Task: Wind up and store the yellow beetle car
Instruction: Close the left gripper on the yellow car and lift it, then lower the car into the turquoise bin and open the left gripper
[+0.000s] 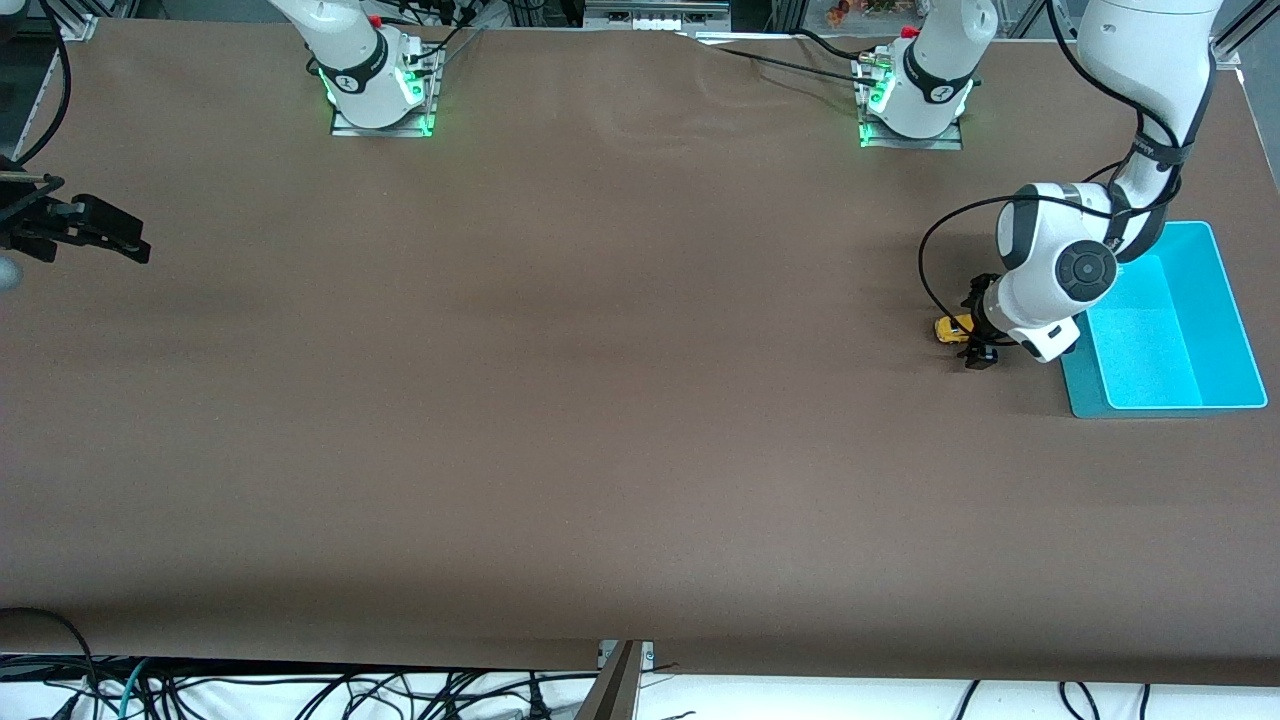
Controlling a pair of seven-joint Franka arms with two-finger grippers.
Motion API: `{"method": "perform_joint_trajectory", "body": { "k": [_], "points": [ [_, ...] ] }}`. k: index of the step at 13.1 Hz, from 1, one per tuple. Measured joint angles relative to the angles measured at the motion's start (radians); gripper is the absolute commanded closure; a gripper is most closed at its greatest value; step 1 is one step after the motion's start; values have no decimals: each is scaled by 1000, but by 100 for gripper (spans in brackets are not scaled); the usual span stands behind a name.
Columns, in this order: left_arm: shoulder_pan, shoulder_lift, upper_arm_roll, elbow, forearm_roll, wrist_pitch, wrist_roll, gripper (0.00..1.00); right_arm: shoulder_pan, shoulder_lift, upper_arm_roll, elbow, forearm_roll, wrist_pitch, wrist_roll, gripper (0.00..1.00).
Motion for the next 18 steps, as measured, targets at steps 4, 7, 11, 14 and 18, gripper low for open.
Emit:
{"method": "perform_joint_trajectory", "body": {
  "k": [4,7,11,14,18],
  "points": [
    [2,0,4,1,0,3,-2,87,1,0,0,0,0,0,0,0],
    [5,0,8,1,0,3,-3,100,1,0,0,0,0,0,0,0],
    [7,-45,50,47,0,-105,-6,100,1,0,0,-1,0,0,0,0],
    [18,-132,81,160,0,-360,-5,100,1,0,0,-1,0,0,0,0],
    [101,-176,82,334,2,-647,103,99,1,0,0,-1,0,0,0,0]
  ]
}}
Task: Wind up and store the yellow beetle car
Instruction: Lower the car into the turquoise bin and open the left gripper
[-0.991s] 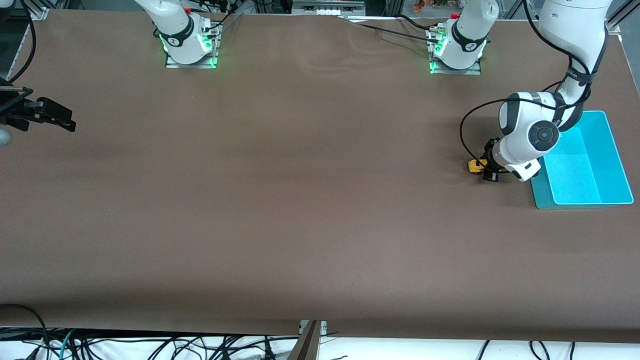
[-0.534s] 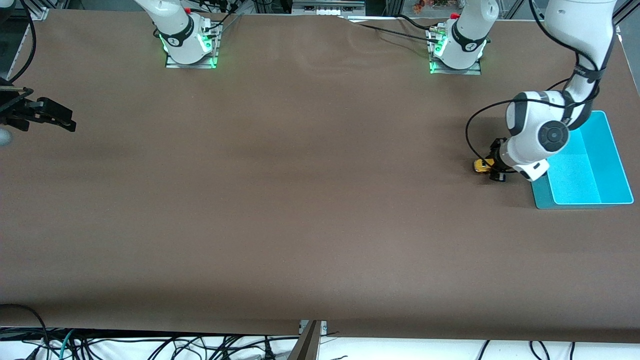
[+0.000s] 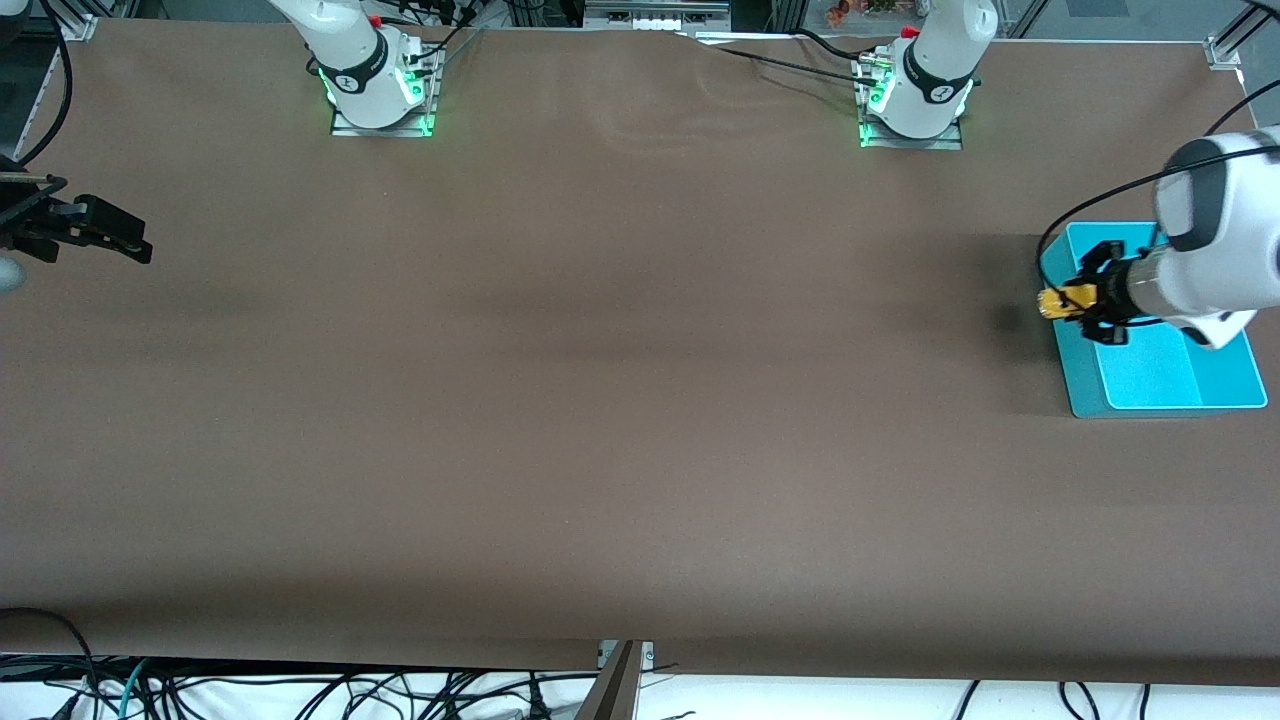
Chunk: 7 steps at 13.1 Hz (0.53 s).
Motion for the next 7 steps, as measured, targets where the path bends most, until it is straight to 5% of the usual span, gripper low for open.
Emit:
{"method": "perform_joint_trajectory", "body": {
  "k": [4,7],
  "points": [
    [202,9,5,4,64,-13,240,99,0,0,0,-1,0,0,0,0],
    [316,22,5,-95,70,171,317,95,0,0,0,-1,0,0,0,0]
  ]
}}
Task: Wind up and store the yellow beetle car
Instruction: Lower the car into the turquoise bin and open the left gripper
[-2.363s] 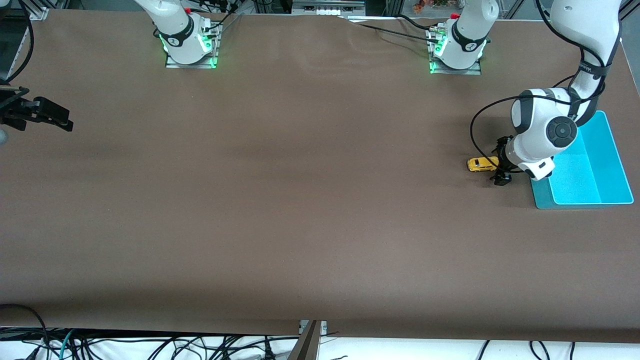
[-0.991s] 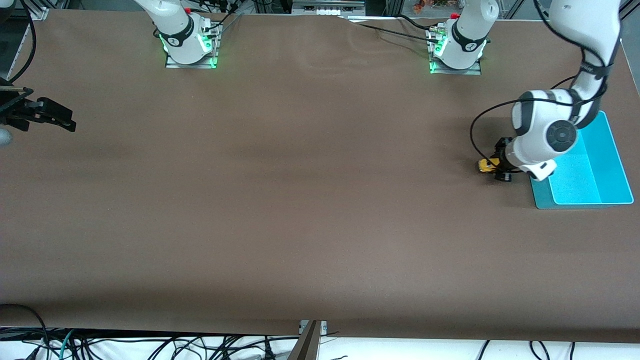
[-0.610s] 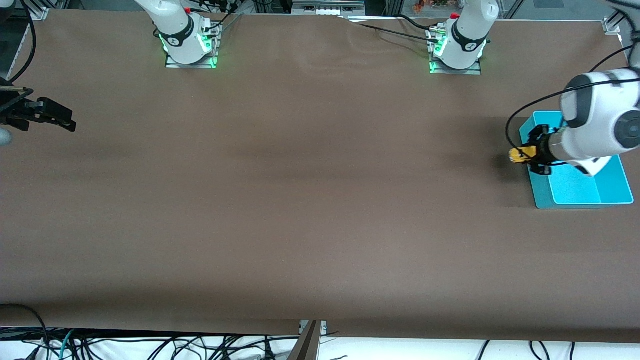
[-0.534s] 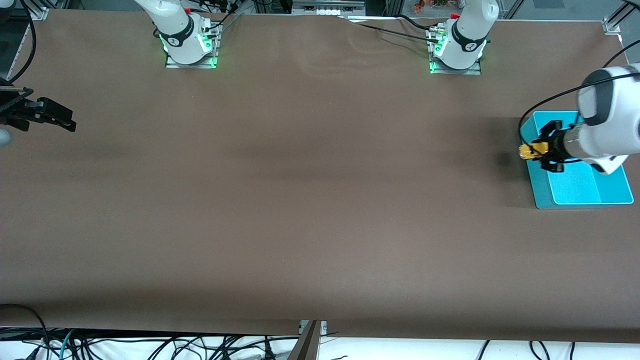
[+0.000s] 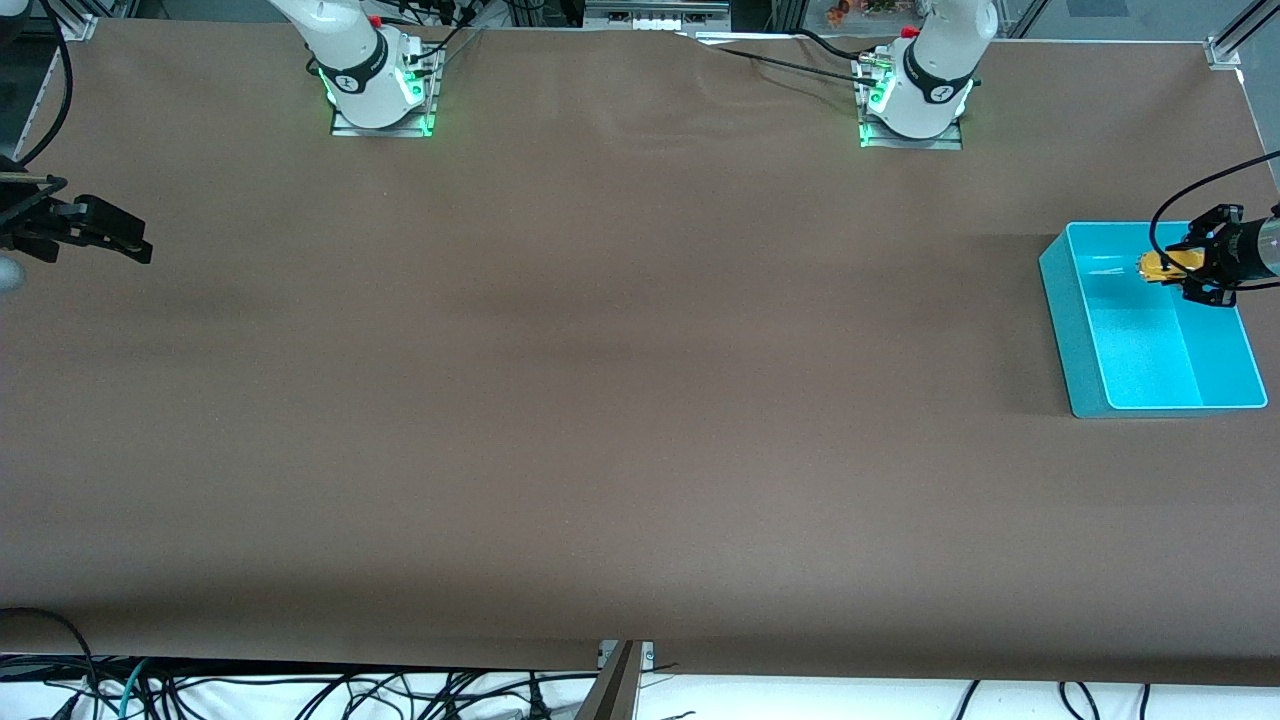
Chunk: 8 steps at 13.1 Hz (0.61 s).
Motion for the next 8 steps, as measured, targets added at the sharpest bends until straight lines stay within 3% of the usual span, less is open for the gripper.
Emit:
{"method": "perform_joint_trajectory", "body": {
  "k": [3,6,8],
  "points": [
    [36,12,-1,-145,0,211,6,94,0,0,0,0,0,0,0,0],
    [41,13,-3,-220,0,302,6,92,0,0,0,0,0,0,0,0],
    [42,13,-3,-253,0,355,6,86,0,0,0,0,0,0,0,0]
  ]
}}
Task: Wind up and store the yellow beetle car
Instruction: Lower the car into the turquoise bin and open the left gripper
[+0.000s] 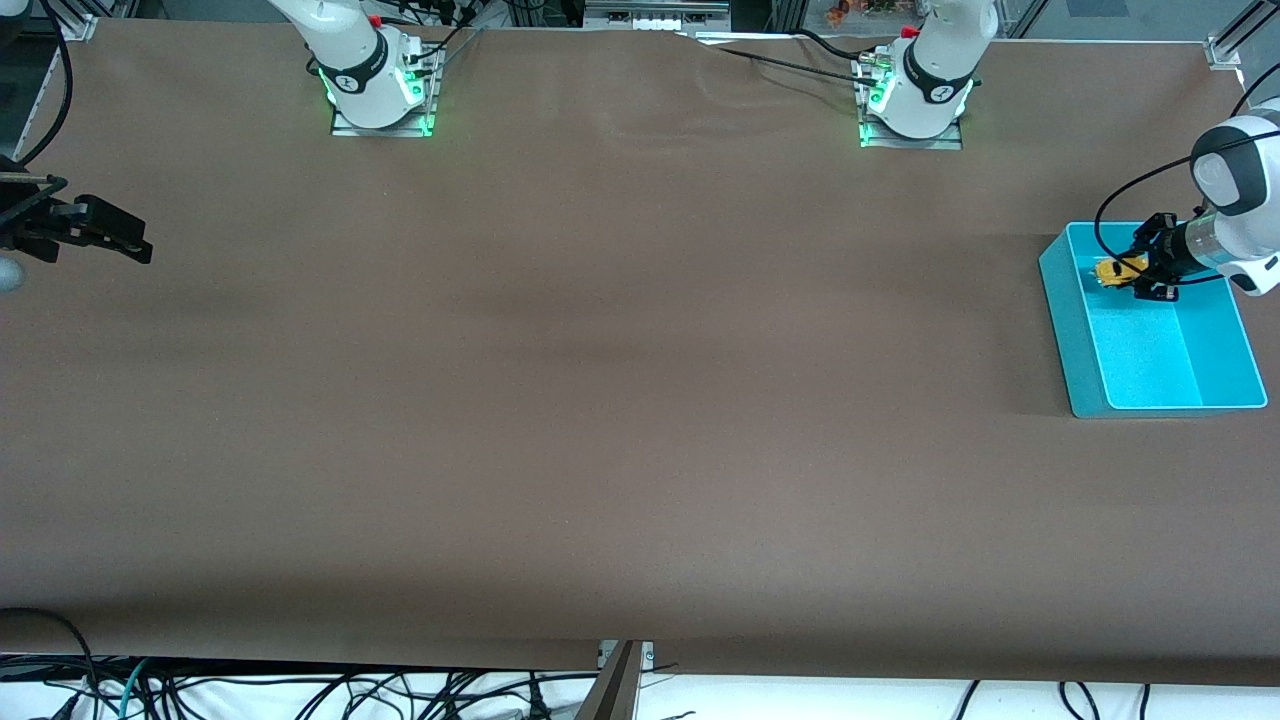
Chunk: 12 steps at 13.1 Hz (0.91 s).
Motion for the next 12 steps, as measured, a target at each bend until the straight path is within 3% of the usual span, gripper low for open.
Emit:
{"method": "perform_joint_trajectory", "body": {
  "k": [1,5,6,7,8,9,12],
  "points": [
    [1,0,-1,-20,0,29,0,78,0,0,0,0,0,0,0,0],
    [15,1,-1,-99,0,139,0,69,0,0,0,0,0,0,1,0],
    [18,3,-1,-107,0,150,0,62,0,0,0,0,0,0,1,0],
    [19,5,-1,-110,0,155,0,52,0,0,0,0,0,0,1,0],
    [19,9,-1,-111,0,160,0,30,0,0,0,0,0,0,1,0],
    [19,12,-1,-111,6,166,1,0,0,0,0,0,0,0,1,0],
    [19,14,-1,-108,27,173,1,0,0,0,0,0,0,0,1,0]
  ]
}}
